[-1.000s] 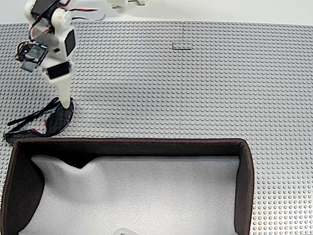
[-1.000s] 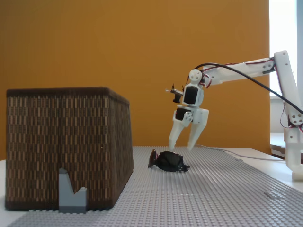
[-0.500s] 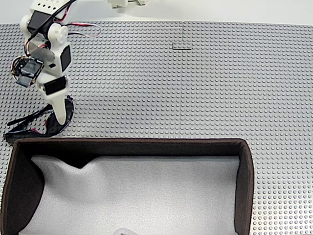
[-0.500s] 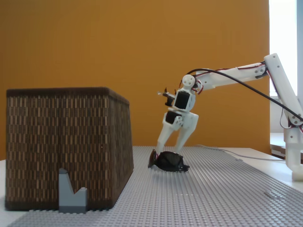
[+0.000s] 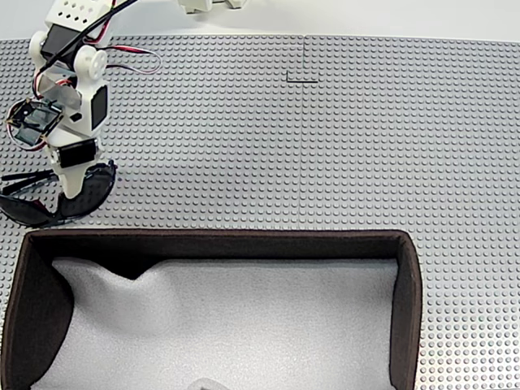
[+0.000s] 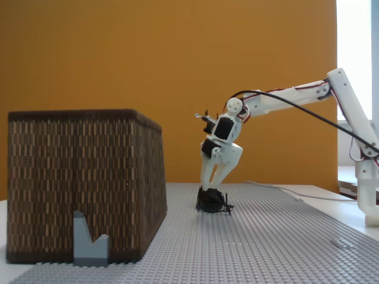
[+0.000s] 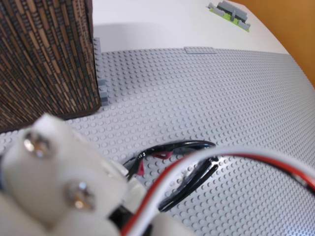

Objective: Grasp a glasses and put it in the bin.

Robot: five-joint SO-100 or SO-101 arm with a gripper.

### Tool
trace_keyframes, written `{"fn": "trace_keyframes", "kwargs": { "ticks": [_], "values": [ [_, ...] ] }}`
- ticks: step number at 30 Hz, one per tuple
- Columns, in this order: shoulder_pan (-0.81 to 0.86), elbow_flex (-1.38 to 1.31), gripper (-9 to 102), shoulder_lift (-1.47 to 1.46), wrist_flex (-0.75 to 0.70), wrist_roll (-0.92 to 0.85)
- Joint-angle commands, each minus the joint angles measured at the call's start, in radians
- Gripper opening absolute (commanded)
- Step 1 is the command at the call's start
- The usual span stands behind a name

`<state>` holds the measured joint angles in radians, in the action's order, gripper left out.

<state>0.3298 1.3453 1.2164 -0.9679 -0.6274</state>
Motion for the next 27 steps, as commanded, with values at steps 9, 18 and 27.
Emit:
{"fn": "trace_keyframes", "kwargs": {
  "ticks": [9, 18, 27],
  "values": [
    [-0.017, -0.087, -1, 0.161, 0.044, 0.163],
    [-0.078, -0.083, -1, 0.471, 0.112, 0.293],
    [-0.17, 0.002, -1, 0.647, 0.147, 0.27]
  ]
}}
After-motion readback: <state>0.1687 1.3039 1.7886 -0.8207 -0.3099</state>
